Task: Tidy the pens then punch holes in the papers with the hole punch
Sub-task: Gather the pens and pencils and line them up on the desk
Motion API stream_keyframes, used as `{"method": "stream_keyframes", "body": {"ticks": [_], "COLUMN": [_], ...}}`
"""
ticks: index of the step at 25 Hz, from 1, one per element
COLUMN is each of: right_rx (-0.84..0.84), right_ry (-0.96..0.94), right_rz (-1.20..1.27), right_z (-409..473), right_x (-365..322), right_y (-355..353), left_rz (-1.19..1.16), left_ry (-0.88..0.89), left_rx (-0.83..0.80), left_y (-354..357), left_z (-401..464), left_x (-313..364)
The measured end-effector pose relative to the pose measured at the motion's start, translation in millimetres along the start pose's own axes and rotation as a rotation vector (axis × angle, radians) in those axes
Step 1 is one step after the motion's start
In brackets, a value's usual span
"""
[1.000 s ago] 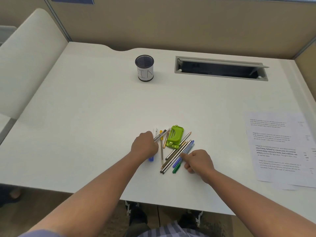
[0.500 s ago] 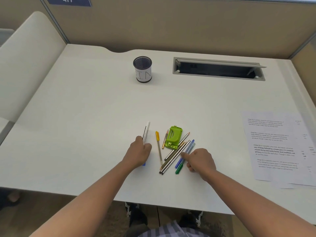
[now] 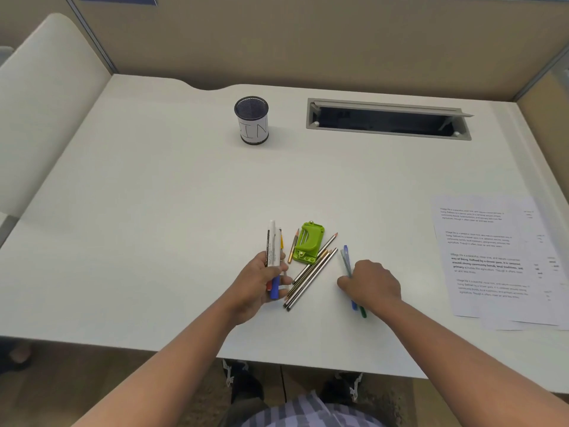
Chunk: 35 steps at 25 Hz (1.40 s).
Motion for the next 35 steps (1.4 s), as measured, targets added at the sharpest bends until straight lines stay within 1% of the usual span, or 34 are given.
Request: {"method": "stream_keyframes", "body": {"ticks": [3,5,6,9,10,12,14,16,18,20,22,24,25,26,27,29,31,33,35], "right_rx": [0.014,0.0,-0.017,-0.091,-0.128,-0.173,-0.173,-0.114,-0.088,-0.141,-0.184,-0.16,-0.124,-0.071,-0.009,0.116,0.19,0.27,0.284], "right_ry": [-0.035,-0.048,-0.054,-0.125,-0.167,-0.263,-0.313,-0.339,-0.379,-0.412,-0.355,-0.295,-0.305,-0.348,-0.414,-0.557,-0.646,-0.731,-0.83], "right_rz": [-0.013,0.058,0.168,0.648,0.753,0.847,0.857,0.783,0.696,0.672,0.741,0.803,0.78,0.707,0.589,0.269,-0.002,-0.138,-0.227], "right_z": [2.1,4.7,4.3,-7.7,-16.4,-33.6,-43.3,-48.3,-52.7,-59.9,-61.4,-59.7,-57.5,-54.7,-50.0,-38.4,-23.2,-9.2,-0.3], "right_x": [2.6,4.1,2.7,-21.8,-35.6,-63.2,-80.4,-88.0,-94.3,-102.0,-100.7,-94.2,-92.0,-90.9,-90.4,-88.6,-83.2,-79.8,-78.9], "right_y": [-1.1,1.3,2.4,-0.3,-3.4,-11.2,-14.5,-16.0,-12.0,-3.1,4.7,4.8,2.9,-0.4,-4.0,-8.8,-10.4,-16.6,-14.4], "left_rz": [-0.007,-0.061,-0.104,-0.197,-0.209,-0.201,-0.164,-0.154,-0.134,-0.03,0.108,0.219,0.262,0.291,0.298,0.249,0.23,0.309,0.433], "left_ry": [-0.001,-0.019,-0.031,-0.05,-0.054,-0.056,-0.057,-0.055,-0.035,0.018,0.075,0.118,0.14,0.161,0.175,0.161,0.126,0.116,0.15], "left_rx": [-0.038,-0.042,-0.035,-0.025,-0.032,-0.063,-0.12,-0.17,-0.178,-0.154,-0.141,-0.118,-0.082,-0.028,0.03,0.115,0.17,0.24,0.31], "left_y": [11.6,19.4,22.4,29.7,32.9,40.8,48.3,53.0,52.8,47.3,40.7,33.8,28.5,21.3,14.0,1.0,-10.4,-22.0,-28.7], "left_z": [0.1,-0.8,-1.0,-2.2,-3.4,-8.7,-15.8,-20.1,-22.3,-23.0,-24.4,-24.4,-22.3,-19.1,-15.9,-9.4,-1.1,8.8,18.6], "left_x": [-2.6,-5.8,-7.2,-7.6,-7.1,-5.6,-5.4,-6.5,-6.9,-5.3,-2.7,0.2,2.1,3.5,4.3,1.9,-1.0,1.6,12.9]}}
Point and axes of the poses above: each hand's wrist, its own z-axis towards the middle knuckle, its own y-axis out of the palm, x = y × z, the point moved 10 cm from there along z, towards the middle knuckle, and after that the axes turned 3 degrees about x, right-handed, at the moved point
